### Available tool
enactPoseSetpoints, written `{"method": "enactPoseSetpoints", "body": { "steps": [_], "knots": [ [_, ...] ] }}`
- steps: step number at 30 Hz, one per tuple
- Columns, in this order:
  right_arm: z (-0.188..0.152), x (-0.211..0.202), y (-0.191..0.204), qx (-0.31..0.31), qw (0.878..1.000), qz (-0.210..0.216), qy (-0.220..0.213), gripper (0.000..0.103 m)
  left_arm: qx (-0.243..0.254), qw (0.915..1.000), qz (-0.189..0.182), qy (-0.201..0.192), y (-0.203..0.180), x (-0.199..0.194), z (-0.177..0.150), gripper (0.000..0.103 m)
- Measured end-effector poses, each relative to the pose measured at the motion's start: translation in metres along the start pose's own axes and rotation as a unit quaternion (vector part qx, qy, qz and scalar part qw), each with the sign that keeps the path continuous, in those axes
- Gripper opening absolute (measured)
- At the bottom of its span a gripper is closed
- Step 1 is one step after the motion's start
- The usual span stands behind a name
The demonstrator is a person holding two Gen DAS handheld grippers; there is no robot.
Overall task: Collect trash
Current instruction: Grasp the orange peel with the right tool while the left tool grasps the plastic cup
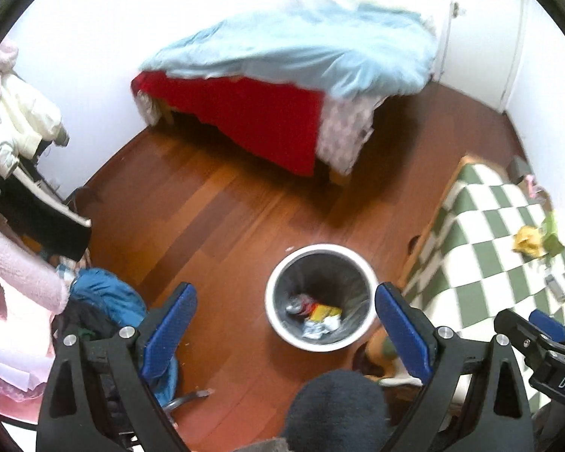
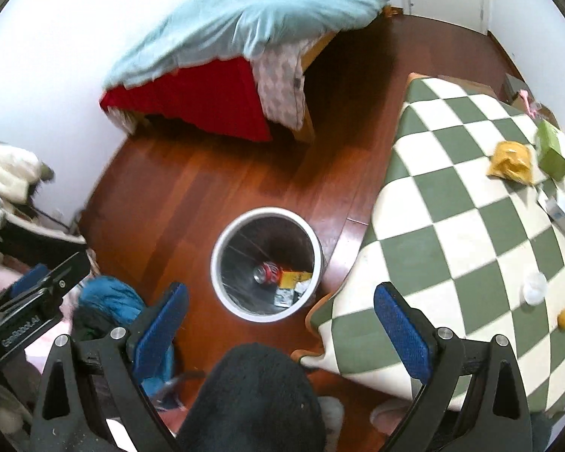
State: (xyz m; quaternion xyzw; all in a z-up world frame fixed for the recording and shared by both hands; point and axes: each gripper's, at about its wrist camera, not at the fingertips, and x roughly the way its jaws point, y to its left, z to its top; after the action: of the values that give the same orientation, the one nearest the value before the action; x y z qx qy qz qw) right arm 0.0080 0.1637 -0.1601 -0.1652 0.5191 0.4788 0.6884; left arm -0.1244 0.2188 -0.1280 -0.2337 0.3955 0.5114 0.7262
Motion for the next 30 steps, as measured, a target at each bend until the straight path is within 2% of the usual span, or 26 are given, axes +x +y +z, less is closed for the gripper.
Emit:
{"method": "enactPoseSetpoints", "body": {
  "steps": [5,9,13,14,16,20,24,30],
  "knots": [
    [-0.012,-0.053,-0.045,0.051,0.998,0.005,-0.038,0.1,0.036,0.9988,-0.033,-0.011,-0.059,-0.009,-0.003,0.097],
    [-0.026,-0.086,-0.116,0.122,0.991,-0.025,-0.056,0.1,0.08,0.9946,-0.065,0.011,-0.127,0.008,-0.014,0.097],
    [-0.043,-0.099,-0.205,0.196,0.976,-0.076,-0.056,0.1,0.145,0.9832,-0.1,0.048,-0.212,0.034,-0.036,0.097],
    [-0.05,-0.099,-0.236,0.222,0.969,-0.093,-0.054,0.1,0.17,0.9775,-0.11,0.058,-0.238,0.044,-0.043,0.101],
    [-0.061,-0.097,-0.284,0.257,0.958,-0.113,-0.047,0.099,0.198,0.9705,-0.116,0.072,-0.273,0.054,-0.053,0.103],
    [-0.082,-0.083,-0.364,0.321,0.937,-0.132,-0.028,0.08,0.244,0.9554,-0.133,0.1,-0.334,0.079,-0.074,0.103],
    [-0.097,-0.06,-0.415,0.364,0.923,-0.121,-0.021,0.07,0.272,0.9461,-0.125,0.123,-0.367,0.099,-0.091,0.103],
    [-0.103,-0.031,-0.44,0.396,0.914,-0.091,-0.018,0.048,0.283,0.9397,-0.137,0.134,-0.383,0.104,-0.101,0.103]
  ]
}}
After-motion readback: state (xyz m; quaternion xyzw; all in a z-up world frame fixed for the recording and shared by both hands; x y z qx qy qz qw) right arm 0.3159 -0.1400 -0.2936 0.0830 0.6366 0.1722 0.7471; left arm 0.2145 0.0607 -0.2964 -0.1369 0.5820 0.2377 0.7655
